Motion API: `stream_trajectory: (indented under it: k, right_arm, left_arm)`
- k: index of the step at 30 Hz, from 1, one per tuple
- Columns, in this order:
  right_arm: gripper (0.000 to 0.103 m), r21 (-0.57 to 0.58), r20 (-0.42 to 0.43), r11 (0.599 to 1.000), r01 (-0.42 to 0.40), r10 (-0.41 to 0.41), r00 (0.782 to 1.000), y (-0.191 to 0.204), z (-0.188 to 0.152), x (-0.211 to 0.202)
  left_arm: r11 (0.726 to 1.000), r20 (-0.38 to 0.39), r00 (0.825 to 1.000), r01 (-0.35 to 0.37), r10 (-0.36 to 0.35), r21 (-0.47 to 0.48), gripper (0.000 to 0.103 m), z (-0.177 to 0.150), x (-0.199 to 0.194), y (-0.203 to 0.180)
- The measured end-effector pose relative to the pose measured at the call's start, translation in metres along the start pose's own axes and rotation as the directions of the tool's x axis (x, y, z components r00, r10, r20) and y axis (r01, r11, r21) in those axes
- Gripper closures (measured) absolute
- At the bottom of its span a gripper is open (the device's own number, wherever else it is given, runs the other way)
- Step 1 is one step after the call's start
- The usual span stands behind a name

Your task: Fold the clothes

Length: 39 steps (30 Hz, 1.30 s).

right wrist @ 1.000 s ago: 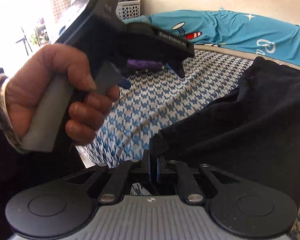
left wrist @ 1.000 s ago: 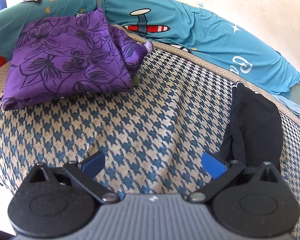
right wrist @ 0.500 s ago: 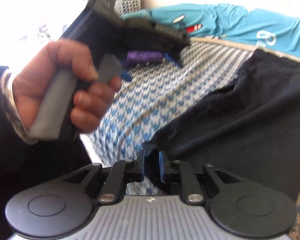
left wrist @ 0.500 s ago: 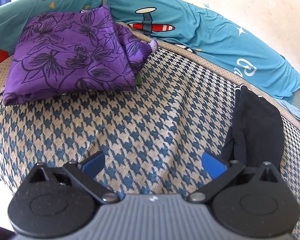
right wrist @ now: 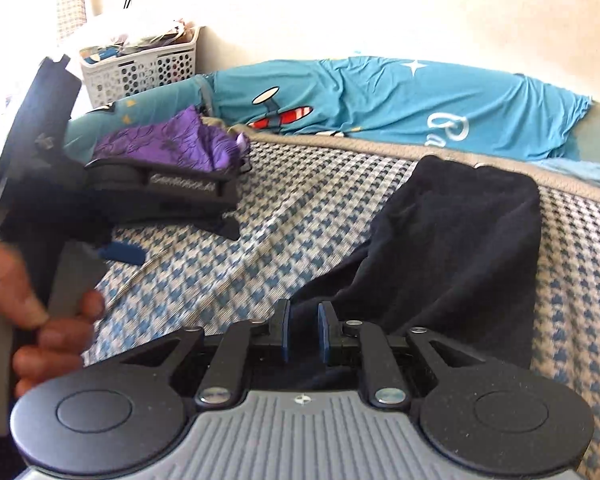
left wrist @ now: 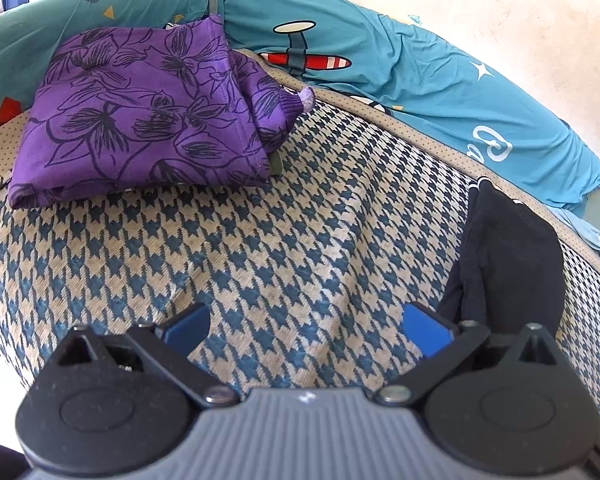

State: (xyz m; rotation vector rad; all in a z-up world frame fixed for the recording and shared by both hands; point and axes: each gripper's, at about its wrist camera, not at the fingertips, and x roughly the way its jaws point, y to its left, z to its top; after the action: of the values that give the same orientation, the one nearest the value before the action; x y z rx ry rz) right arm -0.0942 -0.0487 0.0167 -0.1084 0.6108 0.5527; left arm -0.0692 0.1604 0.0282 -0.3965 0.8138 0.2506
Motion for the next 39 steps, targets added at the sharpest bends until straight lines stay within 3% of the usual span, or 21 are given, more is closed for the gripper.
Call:
stream_trajectory:
  k: [7,16,28,32,39]
  right_arm:
    - [0.088,-0.037,0.007,0.997,0.067,-0.066,0.998,0.0,0.012,0.023]
    - [0.087,-0.062,-0.06,0.99,0.123,-0.127,0.99,-0.005,0.011,0.056]
    - [0.087,-0.092,-0.094,0.986,0.139,-0.148,0.985,-0.005,0.001,0.073]
    - [0.096,-0.082,-0.082,0.986,0.147,-0.154,0.985,-0.004,0.001,0.074]
    - [0.097,-0.005,0.022,0.996,0.088,-0.088,0.996,-0.001,0.022,0.06]
  left_arm:
    - [1.0,-0.009,1.0,0.022,-0.022,-0.02,0.0,0.002,0.001,0.001]
    - [0.998,-0.02,0.999,0.047,-0.048,-0.041,0.0,0.003,0.0,0.002]
    - [0.994,-0.042,0.995,0.084,-0.087,-0.067,0.0,0.007,0.003,0.002]
    - [0.993,-0.041,0.995,0.087,-0.09,-0.074,0.0,0.007,0.003,0.003]
    - [0.994,-0.039,0.996,0.08,-0.083,-0.073,0.0,0.008,0.003,0.002]
